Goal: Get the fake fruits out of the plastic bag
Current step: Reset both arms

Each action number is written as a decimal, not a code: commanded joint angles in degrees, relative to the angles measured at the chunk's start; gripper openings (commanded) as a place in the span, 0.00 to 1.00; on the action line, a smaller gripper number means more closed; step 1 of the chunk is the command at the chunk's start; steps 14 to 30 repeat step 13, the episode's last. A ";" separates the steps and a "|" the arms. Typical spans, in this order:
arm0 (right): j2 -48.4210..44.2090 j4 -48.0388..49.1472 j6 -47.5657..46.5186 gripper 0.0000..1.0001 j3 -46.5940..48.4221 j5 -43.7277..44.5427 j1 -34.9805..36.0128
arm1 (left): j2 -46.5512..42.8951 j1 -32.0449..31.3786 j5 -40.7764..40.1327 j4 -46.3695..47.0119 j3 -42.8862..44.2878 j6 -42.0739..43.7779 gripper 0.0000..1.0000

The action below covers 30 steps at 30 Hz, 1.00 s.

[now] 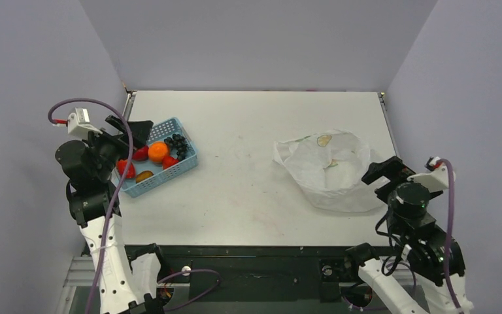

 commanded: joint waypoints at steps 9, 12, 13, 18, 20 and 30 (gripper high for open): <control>-3.45 -3.52 -11.76 0.94 13.59 -4.90 -0.34 | -7.37 -0.06 7.96 0.29 15.58 -4.24 0.97; -3.55 -2.34 -13.23 0.94 13.96 -5.42 -0.34 | -7.34 -0.05 8.36 1.13 16.36 -5.14 0.97; -3.36 -2.27 -13.20 0.94 14.64 -5.12 -0.35 | -7.37 -0.02 8.43 1.87 16.11 -6.00 0.97; -3.36 -2.27 -13.20 0.94 14.64 -5.12 -0.35 | -7.37 -0.02 8.43 1.87 16.11 -6.00 0.97; -3.36 -2.27 -13.20 0.94 14.64 -5.12 -0.35 | -7.37 -0.02 8.43 1.87 16.11 -6.00 0.97; -3.36 -2.27 -13.20 0.94 14.64 -5.12 -0.35 | -7.37 -0.02 8.43 1.87 16.11 -6.00 0.97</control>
